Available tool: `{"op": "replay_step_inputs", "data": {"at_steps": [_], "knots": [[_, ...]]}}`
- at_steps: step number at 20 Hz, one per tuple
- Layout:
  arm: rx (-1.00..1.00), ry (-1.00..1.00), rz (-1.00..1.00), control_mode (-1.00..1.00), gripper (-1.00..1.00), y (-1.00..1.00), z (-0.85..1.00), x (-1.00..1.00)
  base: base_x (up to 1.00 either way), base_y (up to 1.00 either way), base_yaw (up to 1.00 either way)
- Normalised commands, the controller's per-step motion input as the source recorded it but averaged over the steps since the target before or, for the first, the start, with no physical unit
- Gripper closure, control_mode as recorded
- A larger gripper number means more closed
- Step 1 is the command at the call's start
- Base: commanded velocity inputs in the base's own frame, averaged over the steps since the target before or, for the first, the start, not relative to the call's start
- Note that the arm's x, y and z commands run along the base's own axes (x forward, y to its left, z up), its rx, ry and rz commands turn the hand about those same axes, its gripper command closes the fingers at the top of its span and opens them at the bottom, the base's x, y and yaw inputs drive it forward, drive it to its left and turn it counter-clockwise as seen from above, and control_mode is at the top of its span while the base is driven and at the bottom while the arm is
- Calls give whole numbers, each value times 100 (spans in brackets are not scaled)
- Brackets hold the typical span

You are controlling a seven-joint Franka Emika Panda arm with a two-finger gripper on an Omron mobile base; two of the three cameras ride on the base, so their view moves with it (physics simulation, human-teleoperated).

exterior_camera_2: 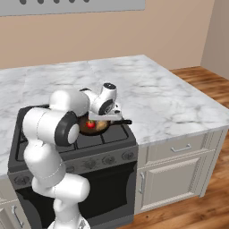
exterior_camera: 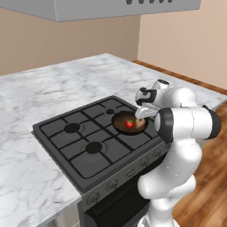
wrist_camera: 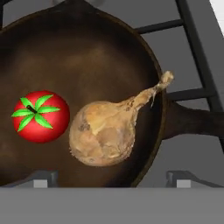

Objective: Place the pan on the front right burner on the stove. Then place the tomato and the onion in the pan and turn on the front right burner.

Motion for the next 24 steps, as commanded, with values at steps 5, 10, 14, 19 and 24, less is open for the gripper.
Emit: {"op": "replay_step_inputs", "data": {"at_steps": [5, 10, 14, 19, 24], "knots": [[13, -6, 0, -100, -100, -39, 19, -53, 0, 0, 0], [13, -6, -5, -100, -100, -28, 46, -71, 0, 0, 0], [15, -17, -6, -100, -100, -34, 53, -84, 0, 0, 0], [11, -26, 0, -100, -100, -27, 20, -76, 0, 0, 0], [7, -27, 0, -100, -100, -14, 2, -53, 0, 0, 0]]}}
